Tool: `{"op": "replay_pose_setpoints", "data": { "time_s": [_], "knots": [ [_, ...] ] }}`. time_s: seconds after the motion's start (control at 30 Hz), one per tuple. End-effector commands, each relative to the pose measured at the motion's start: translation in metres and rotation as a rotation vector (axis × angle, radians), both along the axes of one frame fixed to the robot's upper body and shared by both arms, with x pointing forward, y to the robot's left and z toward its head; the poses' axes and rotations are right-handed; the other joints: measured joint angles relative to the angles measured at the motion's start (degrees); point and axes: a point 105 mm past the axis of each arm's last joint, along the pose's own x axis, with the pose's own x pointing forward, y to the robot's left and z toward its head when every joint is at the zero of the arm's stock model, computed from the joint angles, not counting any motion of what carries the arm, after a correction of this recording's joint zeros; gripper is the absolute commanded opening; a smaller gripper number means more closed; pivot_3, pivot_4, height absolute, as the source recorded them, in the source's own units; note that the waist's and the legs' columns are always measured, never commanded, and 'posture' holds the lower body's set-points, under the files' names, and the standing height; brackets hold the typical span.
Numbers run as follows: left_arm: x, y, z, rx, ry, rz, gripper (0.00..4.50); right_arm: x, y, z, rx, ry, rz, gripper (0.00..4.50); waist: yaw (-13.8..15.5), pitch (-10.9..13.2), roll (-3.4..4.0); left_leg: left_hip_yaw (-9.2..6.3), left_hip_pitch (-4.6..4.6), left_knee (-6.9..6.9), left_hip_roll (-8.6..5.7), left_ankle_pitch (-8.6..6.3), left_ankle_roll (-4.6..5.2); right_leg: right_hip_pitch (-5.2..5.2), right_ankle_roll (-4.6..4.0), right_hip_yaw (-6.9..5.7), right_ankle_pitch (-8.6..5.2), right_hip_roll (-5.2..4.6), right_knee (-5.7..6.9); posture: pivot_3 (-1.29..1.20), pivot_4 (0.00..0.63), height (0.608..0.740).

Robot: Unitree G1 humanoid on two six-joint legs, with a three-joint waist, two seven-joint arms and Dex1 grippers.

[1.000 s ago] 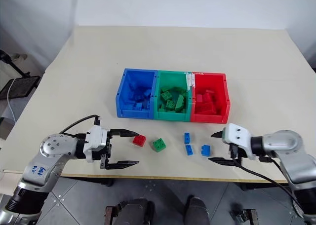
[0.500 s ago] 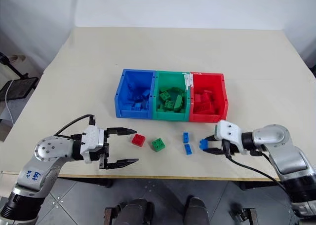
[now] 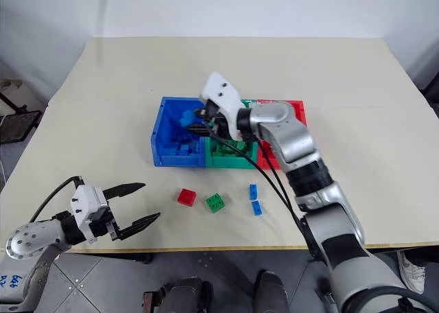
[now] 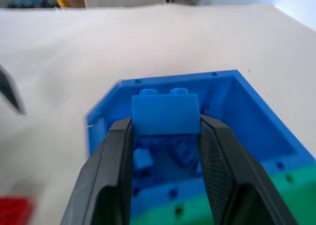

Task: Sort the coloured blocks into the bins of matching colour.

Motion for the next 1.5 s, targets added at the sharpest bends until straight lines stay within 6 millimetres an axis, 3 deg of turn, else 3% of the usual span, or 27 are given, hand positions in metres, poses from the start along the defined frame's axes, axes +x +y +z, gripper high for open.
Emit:
{"op": "replay_pose_setpoints", "data": {
  "time_s": [0.03,0.3,0.43,0.6,0.7,0.97,1.03,1.1,1.2,1.4,1.5],
  "knots": [
    [-0.005,-0.007,0.012,0.006,-0.066,-0.009,4.50,0.008,0.009,0.004,0.010,-0.036,-0.003,1.80,-0.4,0.0,-0.01,-0.01,0.00,-0.02,0.00,0.00,0.00,0.00,0.00,-0.01,0.00,0.00,0.00,0.00,0.150,0.740],
    [-0.003,-0.017,0.016,-0.007,-0.065,-0.049,4.50,0.005,-0.001,0.011,0.054,-0.056,0.036,4.49,-1.3,0.0,0.01,0.14,0.07,-0.19,0.11,0.00,-0.02,-0.10,0.00,-0.02,0.00,0.06,0.00,0.00,0.150,0.740],
    [0.008,-0.028,0.020,0.007,-0.078,-0.120,4.50,-0.018,-0.039,0.007,0.068,-0.107,0.116,4.49,-0.2,0.0,-0.01,-0.02,0.03,-0.12,0.05,0.00,-0.01,-0.02,0.00,-0.03,0.00,0.05,-0.02,0.00,0.150,0.740],
    [0.019,-0.053,0.024,0.011,-0.089,-0.259,4.50,-0.062,-0.114,-0.012,0.038,-0.152,0.136,4.49,0.9,0.0,-0.03,0.15,0.00,-0.09,-0.04,-0.04,0.06,0.02,0.02,-0.04,0.01,-0.02,-0.16,0.00,0.150,0.740],
    [0.023,-0.066,0.024,0.005,-0.070,-0.332,4.50,-0.079,-0.147,-0.021,-0.008,-0.130,0.058,4.49,0.9,0.0,-0.02,0.34,0.02,-0.10,0.03,-0.05,0.07,0.00,0.02,-0.04,0.01,-0.01,-0.24,0.00,0.150,0.740],
    [0.026,-0.106,0.030,-0.001,-0.059,-0.519,4.50,-0.124,-0.257,-0.084,-0.235,-0.043,-0.174,4.49,2.0,0.0,-0.03,0.63,0.07,0.08,0.07,-0.11,0.19,0.06,0.04,0.04,0.02,-0.01,-0.28,0.00,0.150,0.740],
    [0.025,-0.110,0.031,0.008,-0.057,-0.551,4.50,-0.128,-0.272,-0.089,-0.235,-0.031,-0.242,4.49,2.4,0.0,-0.04,0.74,0.07,0.12,0.06,-0.13,0.23,0.07,0.06,0.09,0.03,-0.03,-0.32,0.00,0.150,0.740],
    [0.024,-0.111,0.030,0.013,-0.050,-0.578,4.50,-0.128,-0.277,-0.090,-0.216,-0.040,-0.288,4.49,2.1,0.0,-0.03,0.81,0.10,0.16,0.09,-0.13,0.24,0.08,0.06,0.12,0.03,-0.03,-0.34,0.00,0.150,0.740],
    [0.022,-0.109,0.030,0.017,-0.047,-0.594,4.50,-0.129,-0.268,-0.092,-0.212,-0.034,-0.269,4.49,1.9,0.0,-0.01,0.90,0.18,0.16,0.16,-0.13,0.23,0.08,0.06,0.19,0.03,0.01,-0.32,0.00,0.150,0.740],
    [0.024,-0.099,0.027,0.021,-0.043,-0.571,4.50,-0.127,-0.214,-0.094,-0.221,0.075,-0.124,4.49,2.4,0.0,-0.01,0.87,0.14,0.20,0.15,-0.13,0.23,0.06,0.06,0.20,0.03,0.00,-0.33,0.00,0.150,0.740],
    [0.024,-0.085,0.023,0.033,-0.021,-0.522,4.50,-0.126,-0.176,-0.097,-0.266,0.095,0.006,4.49,2.3,0.0,-0.01,0.85,0.11,0.24,0.14,-0.13,0.23,0.05,0.06,0.20,0.03,0.00,-0.34,0.00,0.150,0.740]
  ]
}}
